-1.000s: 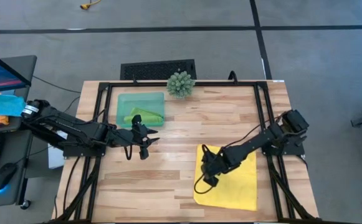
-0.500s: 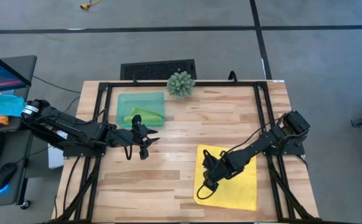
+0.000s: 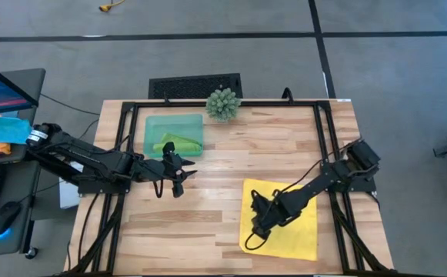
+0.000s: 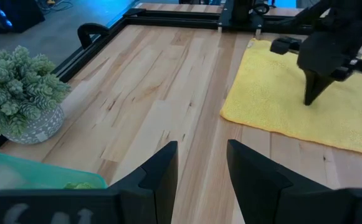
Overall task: Roll microfiber towels into tight, uniform cylinder then place into a basket
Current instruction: Fold the yellow towel
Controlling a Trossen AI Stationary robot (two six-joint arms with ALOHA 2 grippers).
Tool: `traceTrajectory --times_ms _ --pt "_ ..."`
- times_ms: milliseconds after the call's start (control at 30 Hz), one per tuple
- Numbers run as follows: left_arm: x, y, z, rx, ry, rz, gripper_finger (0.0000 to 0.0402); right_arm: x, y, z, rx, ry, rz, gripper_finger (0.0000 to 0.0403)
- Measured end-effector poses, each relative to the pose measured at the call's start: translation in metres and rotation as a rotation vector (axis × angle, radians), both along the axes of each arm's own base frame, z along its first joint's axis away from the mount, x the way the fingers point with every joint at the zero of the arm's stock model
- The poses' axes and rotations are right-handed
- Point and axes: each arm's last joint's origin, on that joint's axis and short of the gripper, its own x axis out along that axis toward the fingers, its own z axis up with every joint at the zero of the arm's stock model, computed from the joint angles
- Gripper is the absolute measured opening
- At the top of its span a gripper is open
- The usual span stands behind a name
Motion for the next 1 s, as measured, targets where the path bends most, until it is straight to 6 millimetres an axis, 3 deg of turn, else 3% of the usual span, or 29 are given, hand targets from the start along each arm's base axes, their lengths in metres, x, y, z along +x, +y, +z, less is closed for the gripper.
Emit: traceTrajectory --times_ms 233,367,667,1000 --pt "0.000 0.000 -0.001 0.002 0.007 0.000 0.0130 0.016 -0.006 -0.006 0.012 -0.022 0.046 0.0006" --pt "0.001 0.000 -0.002 0.003 0.010 0.001 0.0130 0.026 -0.022 -0.006 -0.001 -0.038 -0.002 0.0006" --pt "0.001 0.000 -0.002 0.004 0.013 0.001 0.0130 0.064 -0.073 -0.023 0.010 -0.152 -0.196 0.0006" --pt "0.001 0.000 -0.003 0.002 0.020 -0.005 0.0130 0.087 -0.137 -0.020 0.002 -0.281 -0.295 0.0006"
